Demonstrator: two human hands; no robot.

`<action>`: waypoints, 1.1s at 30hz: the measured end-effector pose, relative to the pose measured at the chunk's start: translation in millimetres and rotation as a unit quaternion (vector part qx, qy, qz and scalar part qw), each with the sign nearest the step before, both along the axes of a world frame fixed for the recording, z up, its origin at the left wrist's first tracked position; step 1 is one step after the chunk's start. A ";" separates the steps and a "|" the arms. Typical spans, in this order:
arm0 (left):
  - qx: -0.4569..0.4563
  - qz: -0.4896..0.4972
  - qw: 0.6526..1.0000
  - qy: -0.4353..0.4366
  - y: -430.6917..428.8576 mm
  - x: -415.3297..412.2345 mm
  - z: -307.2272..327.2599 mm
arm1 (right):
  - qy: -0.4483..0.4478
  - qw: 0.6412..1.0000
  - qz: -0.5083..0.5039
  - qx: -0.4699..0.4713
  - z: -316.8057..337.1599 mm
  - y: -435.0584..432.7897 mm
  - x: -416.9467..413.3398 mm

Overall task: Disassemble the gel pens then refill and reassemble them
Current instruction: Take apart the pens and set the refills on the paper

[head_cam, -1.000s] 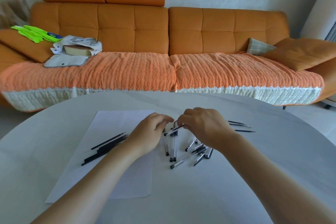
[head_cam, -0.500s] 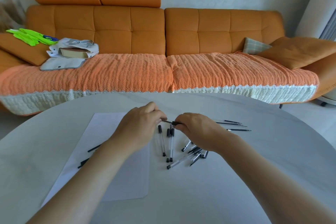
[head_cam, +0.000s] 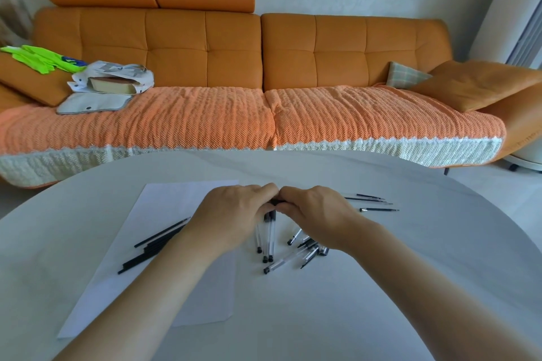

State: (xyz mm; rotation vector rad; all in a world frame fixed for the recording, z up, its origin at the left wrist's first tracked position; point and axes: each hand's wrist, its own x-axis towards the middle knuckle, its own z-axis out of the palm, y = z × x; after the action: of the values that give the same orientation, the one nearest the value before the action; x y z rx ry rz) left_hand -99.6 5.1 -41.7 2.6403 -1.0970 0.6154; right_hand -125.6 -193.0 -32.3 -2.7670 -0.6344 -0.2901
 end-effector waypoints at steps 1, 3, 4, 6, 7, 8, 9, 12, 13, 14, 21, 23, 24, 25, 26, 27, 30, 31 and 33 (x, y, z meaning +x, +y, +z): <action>0.003 0.005 1.000 -0.003 0.4 0.0 -0.2 | 0.014 1.000 -0.002 0.004 0.3 -0.4 -0.5; -0.004 0.015 1.000 -0.006 2.4 0.6 -1.4 | 0.035 0.999 -0.016 -0.004 1.4 -2.5 -1.2; -0.011 0.024 1.000 -0.001 3.9 0.9 -1.3 | 0.039 0.999 -0.025 -0.017 1.6 -5.0 -1.2; -0.015 0.049 0.998 0.021 7.4 0.8 -1.1 | 0.042 0.997 -0.046 -0.046 2.6 -13.1 -0.1; -0.017 0.059 0.998 0.031 9.1 1.1 -1.6 | 0.042 0.996 -0.056 -0.056 3.5 -17.7 0.5; -0.019 0.065 0.997 0.038 10.1 1.0 -2.1 | 0.042 0.995 -0.063 -0.059 4.9 -21.6 0.6; -0.020 0.066 0.997 0.040 10.3 0.3 -2.7 | 0.041 0.996 -0.067 -0.053 6.1 -24.4 0.4; -0.019 0.054 0.998 0.037 5.8 -3.0 -3.4 | 0.031 0.998 -0.053 -0.010 8.7 -22.9 -3.2; -0.019 0.046 0.998 0.032 3.5 -4.0 -3.5 | 0.025 0.999 -0.045 -0.008 8.6 -20.5 -4.2; -0.020 0.039 0.999 0.026 1.5 -4.9 -3.4 | 0.021 0.999 -0.038 -0.018 8.0 -18.3 -4.9; -0.008 0.049 0.999 0.011 -5.0 -8.4 -4.3 | -0.036 0.995 -0.036 -0.091 -2.8 -16.8 1.7; 0.012 0.069 0.997 0.042 -7.0 -8.6 -4.9 | -0.054 0.993 -0.042 -0.096 -5.1 -15.9 0.6; 0.028 0.083 0.994 0.063 -8.5 -8.7 -5.3 | -0.061 0.992 -0.045 -0.098 -5.7 -15.3 -0.1; 0.040 0.094 0.992 0.080 -10.0 -8.9 -5.8 | -0.065 0.992 -0.049 -0.100 -5.6 -14.5 -0.8; 0.047 0.100 0.990 0.093 -11.7 -9.2 -6.0 | -0.067 0.991 -0.056 -0.101 -5.0 -13.7 -1.7; 0.049 0.099 0.989 0.099 -13.1 -9.8 -5.0 | -0.067 0.991 -0.064 -0.097 -4.4 -13.1 -2.8; 0.037 0.077 0.990 0.108 -15.1 -10.8 -1.4 | -0.055 0.991 -0.090 -0.077 -2.1 -12.8 -4.7; 0.034 0.070 0.991 0.105 -15.7 -11.4 -0.9 | -0.050 0.992 -0.093 -0.075 -1.0 -12.3 -5.2; 0.030 0.059 0.995 0.076 -16.4 -11.0 -3.0 | -0.034 0.993 -0.088 -0.072 1.1 -11.6 -6.3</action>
State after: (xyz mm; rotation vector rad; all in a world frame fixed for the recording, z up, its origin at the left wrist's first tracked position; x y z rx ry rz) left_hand -110.7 -11.2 -44.7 2.7668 -0.9358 0.4010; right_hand -131.9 -204.7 -31.3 -2.9684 -0.4432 -0.3935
